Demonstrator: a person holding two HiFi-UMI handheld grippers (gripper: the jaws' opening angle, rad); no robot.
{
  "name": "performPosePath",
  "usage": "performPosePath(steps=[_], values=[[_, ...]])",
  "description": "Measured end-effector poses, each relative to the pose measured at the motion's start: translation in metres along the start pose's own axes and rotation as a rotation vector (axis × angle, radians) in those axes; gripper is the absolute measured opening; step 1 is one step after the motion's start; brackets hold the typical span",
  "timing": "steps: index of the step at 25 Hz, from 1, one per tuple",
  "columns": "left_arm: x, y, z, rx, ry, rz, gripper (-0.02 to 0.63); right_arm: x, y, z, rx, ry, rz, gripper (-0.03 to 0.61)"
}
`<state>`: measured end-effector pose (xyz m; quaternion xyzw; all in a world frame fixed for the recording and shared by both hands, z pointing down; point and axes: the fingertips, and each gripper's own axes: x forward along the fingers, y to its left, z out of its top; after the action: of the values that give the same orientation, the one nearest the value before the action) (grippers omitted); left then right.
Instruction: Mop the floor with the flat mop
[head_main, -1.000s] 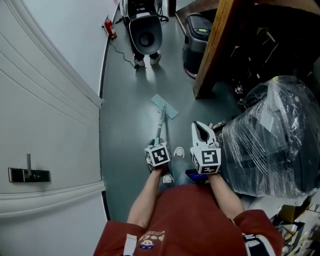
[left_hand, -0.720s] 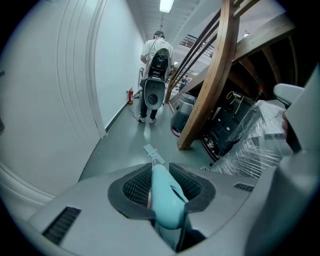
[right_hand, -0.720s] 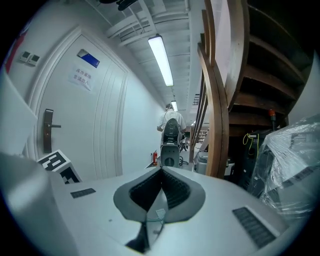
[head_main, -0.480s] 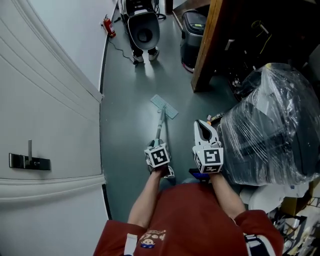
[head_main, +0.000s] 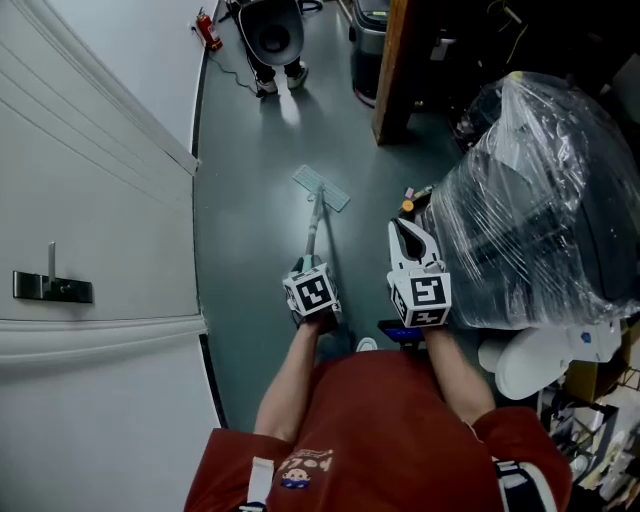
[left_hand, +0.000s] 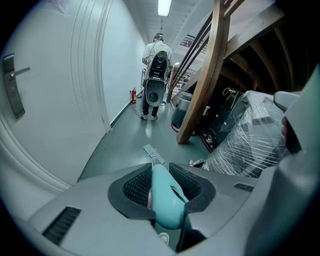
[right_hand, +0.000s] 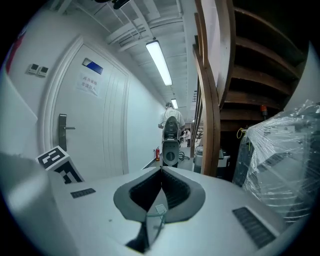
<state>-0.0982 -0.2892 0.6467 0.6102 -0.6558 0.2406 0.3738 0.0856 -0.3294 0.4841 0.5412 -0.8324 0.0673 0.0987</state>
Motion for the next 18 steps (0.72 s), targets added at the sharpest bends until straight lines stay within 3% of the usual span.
performPosePath(steps=[12, 18], values=[[-0.076, -0.018, -0.102, 0.039, 0.017, 0.058, 0.121, -0.124, 0.0, -0.034, 0.039, -0.018, -0.002, 0.018], [-0.106, -0.025, -0.147, -0.003, 0.013, 0.007, 0.12, -0.171, 0.021, -0.056, 0.027, 0.011, 0.025, 0.018]])
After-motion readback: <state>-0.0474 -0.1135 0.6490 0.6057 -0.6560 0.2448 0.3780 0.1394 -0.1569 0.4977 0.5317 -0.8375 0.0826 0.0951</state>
